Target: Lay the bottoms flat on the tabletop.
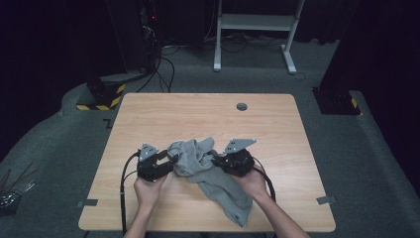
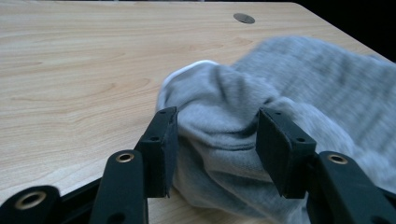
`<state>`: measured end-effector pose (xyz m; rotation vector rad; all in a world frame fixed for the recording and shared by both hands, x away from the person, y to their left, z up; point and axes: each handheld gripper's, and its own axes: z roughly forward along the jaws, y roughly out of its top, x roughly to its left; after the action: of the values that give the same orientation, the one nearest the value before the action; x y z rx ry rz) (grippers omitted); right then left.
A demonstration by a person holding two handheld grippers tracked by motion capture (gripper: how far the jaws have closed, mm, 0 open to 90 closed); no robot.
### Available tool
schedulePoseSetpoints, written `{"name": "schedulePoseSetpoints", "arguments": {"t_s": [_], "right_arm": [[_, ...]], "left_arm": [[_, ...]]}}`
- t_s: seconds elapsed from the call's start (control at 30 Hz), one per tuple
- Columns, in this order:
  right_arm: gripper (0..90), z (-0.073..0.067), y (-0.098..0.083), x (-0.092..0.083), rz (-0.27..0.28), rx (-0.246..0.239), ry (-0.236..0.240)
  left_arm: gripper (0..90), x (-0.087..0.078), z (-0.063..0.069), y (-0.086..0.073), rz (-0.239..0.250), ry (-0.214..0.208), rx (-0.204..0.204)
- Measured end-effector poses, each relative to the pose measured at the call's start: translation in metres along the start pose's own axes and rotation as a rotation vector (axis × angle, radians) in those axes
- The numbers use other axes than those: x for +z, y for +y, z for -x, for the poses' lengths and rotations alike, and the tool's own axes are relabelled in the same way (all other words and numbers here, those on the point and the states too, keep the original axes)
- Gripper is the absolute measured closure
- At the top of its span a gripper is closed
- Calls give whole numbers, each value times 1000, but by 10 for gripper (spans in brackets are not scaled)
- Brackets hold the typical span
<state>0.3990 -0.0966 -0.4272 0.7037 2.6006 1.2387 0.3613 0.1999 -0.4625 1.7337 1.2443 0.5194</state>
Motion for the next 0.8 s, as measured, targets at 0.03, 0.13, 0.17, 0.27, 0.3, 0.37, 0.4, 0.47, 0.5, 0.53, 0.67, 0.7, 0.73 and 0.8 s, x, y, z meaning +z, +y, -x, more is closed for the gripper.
{"name": "schedulePoseSetpoints", "arguments": {"t_s": [0.03, 0.13, 0.17, 0.27, 0.3, 0.37, 0.4, 0.47, 0.5, 0.53, 0.67, 0.7, 0.73, 0.8], "right_arm": [[834, 3, 0, 1, -11, 9, -5], [832, 14, -4, 8, -40, 54, -1], [823, 17, -5, 10, -53, 70, 1], [808, 20, -9, 17, -75, 74, 10], [808, 20, -9, 17, -75, 74, 10], [877, 19, -10, 19, -83, 52, 2], [900, 20, -9, 19, -75, 45, 4], [900, 20, -8, 19, -73, 37, -5], [900, 20, -7, 19, -75, 32, -13], [900, 21, -7, 18, -75, 28, -20], [682, 18, -9, 11, -41, 11, 7], [682, 18, -9, 11, -41, 11, 7], [634, 15, -12, 12, -49, -20, 12], [621, 12, -15, 17, -77, -31, 3]], "left_arm": [[492, 1, 1, -1, -2, 2, 9], [491, 2, 6, -5, -12, -4, 34], [490, 2, 8, -6, -15, -7, 43], [482, 2, 14, -9, -28, -15, 69], [479, 2, 14, -9, -28, -15, 69], [475, 2, 19, -11, -33, -23, 88], [465, 2, 25, -13, -40, -27, 121], [458, 2, 28, -14, -42, -29, 131], [458, 2, 30, -15, -43, -34, 142], [444, 1, 35, -16, -41, -42, 168], [433, -1, 42, -17, -40, -55, 192], [433, 0, 43, -18, -42, -54, 194], [433, 4, 44, -17, -51, -46, 198], [431, 8, 43, -17, -57, -44, 187]]}}
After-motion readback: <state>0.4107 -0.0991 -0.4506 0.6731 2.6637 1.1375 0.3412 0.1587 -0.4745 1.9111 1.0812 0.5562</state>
